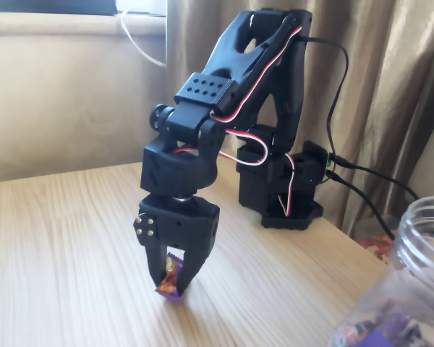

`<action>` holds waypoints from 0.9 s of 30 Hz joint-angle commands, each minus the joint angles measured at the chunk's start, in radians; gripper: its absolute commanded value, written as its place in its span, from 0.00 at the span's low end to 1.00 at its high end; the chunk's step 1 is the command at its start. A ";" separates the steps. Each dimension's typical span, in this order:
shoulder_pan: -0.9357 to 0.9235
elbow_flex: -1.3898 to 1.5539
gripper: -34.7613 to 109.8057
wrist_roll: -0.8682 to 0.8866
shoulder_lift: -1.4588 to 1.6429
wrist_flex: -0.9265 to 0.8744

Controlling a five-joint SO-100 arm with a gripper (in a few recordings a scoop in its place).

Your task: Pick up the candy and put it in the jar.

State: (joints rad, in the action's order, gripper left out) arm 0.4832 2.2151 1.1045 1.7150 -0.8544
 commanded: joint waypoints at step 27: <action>0.150 -0.514 0.24 -0.426 0.368 -0.430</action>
State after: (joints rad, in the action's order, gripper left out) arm 0.5722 1.7948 0.6980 1.9773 -1.2640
